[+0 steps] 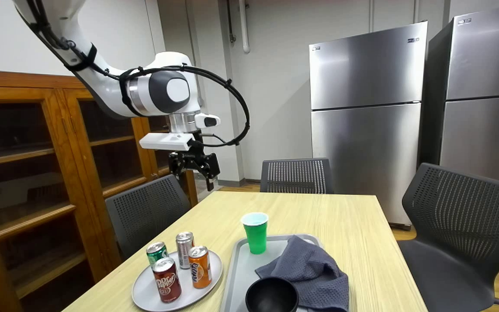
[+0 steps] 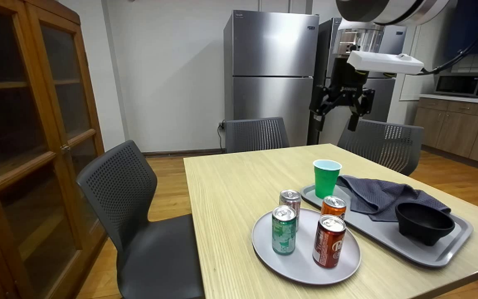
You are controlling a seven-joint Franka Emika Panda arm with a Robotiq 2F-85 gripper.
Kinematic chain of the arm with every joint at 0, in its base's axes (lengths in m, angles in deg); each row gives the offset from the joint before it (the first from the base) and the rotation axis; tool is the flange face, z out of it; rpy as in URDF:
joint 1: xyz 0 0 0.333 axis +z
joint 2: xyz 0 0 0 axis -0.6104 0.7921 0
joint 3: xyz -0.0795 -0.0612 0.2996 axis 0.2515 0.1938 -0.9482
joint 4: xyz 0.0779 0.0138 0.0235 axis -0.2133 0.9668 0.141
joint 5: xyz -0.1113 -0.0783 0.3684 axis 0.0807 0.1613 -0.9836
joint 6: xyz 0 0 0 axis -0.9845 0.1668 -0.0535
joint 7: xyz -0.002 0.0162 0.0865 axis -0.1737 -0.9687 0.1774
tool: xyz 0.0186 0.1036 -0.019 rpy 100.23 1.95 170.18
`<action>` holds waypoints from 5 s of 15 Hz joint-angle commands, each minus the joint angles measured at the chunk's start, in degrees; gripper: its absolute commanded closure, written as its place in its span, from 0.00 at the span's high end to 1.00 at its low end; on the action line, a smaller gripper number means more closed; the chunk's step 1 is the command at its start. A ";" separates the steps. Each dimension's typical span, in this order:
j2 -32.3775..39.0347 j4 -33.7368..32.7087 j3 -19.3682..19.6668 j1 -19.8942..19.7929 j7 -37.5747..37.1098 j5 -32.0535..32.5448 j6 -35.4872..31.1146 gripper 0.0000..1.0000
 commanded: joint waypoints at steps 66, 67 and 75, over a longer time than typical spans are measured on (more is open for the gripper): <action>42.08 -35.50 2.10 -2.93 2.95 2.79 -2.65 0.49; 42.13 -35.55 2.20 -2.88 2.85 2.86 -2.64 0.41; 41.30 -34.61 3.09 -2.64 2.07 3.18 -3.15 0.00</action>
